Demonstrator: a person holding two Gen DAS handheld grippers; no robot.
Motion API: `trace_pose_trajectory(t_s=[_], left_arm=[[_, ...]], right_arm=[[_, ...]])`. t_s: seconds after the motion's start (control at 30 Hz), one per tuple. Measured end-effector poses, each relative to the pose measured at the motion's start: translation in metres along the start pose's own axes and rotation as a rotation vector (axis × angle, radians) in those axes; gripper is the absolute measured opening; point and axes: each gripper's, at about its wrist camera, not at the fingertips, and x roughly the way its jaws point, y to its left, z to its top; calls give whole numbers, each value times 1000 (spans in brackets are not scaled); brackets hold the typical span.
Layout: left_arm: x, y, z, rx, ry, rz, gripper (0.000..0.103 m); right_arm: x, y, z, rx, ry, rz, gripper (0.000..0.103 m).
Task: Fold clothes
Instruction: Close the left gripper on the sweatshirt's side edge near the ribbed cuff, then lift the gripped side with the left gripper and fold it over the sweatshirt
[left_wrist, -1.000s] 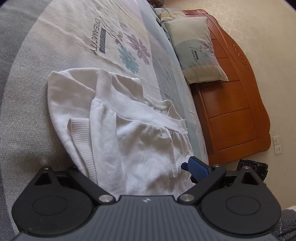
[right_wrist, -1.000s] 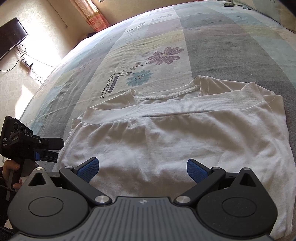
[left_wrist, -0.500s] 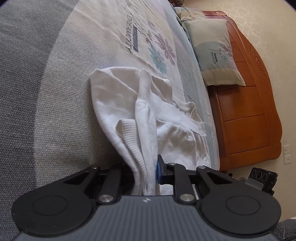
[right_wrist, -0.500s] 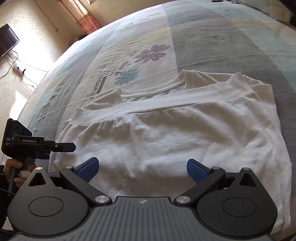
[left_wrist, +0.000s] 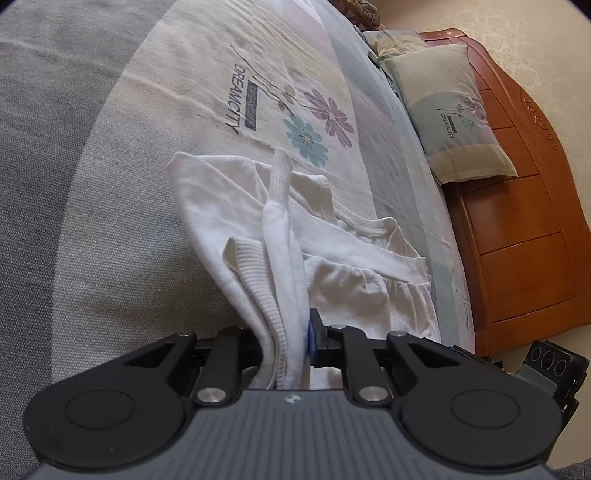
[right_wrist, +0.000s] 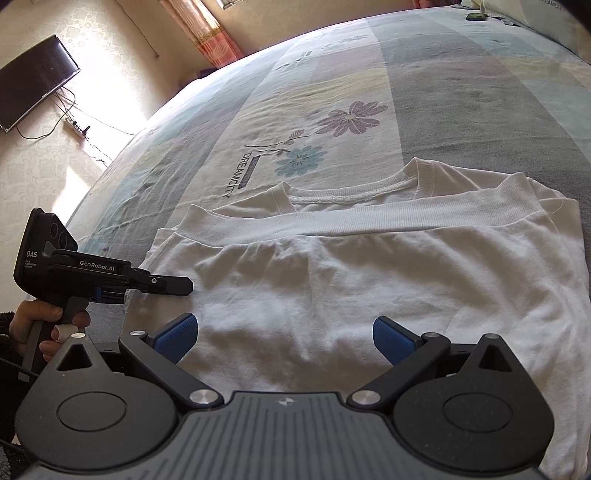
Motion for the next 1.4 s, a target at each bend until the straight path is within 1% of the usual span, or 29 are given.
trace_pose_trajectory(t_s=[0.13, 0.2, 0.23, 0.3, 0.37, 0.43, 0.5, 0.6, 0.73, 0.83, 0.9, 1.03, 1.13, 1.23, 1.4], left_arm=[[-2, -14, 1, 28, -11, 5, 15], [-2, -16, 1, 28, -14, 14, 15], [-1, -15, 1, 21, -15, 17, 15], [-1, -12, -1, 9, -18, 23, 15], [-1, -10, -3, 2, -22, 25, 15], [-2, -8, -4, -6, -27, 21, 15], [-1, -6, -5, -12, -30, 16, 15], [0, -5, -5, -21, -29, 14, 15], [-3, -8, -5, -21, -30, 0, 15], [-6, -15, -3, -15, -24, -27, 15], [-8, -21, -2, -10, -21, -43, 15], [-11, -35, 0, 10, -15, -56, 15], [-12, -48, 1, 19, -2, -60, 15], [-12, -60, 1, 25, 5, -63, 15], [-8, -86, 2, 22, 6, -74, 15]], right_arm=[[2, 4, 7, -25, -13, 68, 103], [15, 3, 12, -33, -3, 116, 103], [26, 1, 13, -33, 6, 120, 103], [48, -5, 17, -32, 25, 117, 103], [56, -7, 22, -32, 22, 112, 103], [51, -4, 32, -33, -5, 125, 103], [47, -2, 41, -49, -59, 126, 103], [67, -10, 46, -24, 0, 32, 103], [52, -8, 37, -15, -26, 41, 103], [32, -5, 25, -23, -48, 4, 103], [19, -6, 16, -29, -44, -10, 103], [-6, -11, 3, -46, -44, -43, 103], [-21, -19, -3, -35, -61, -66, 103], [-31, -29, -7, -4, -80, -71, 103], [-41, -43, -6, 19, -102, -45, 103]])
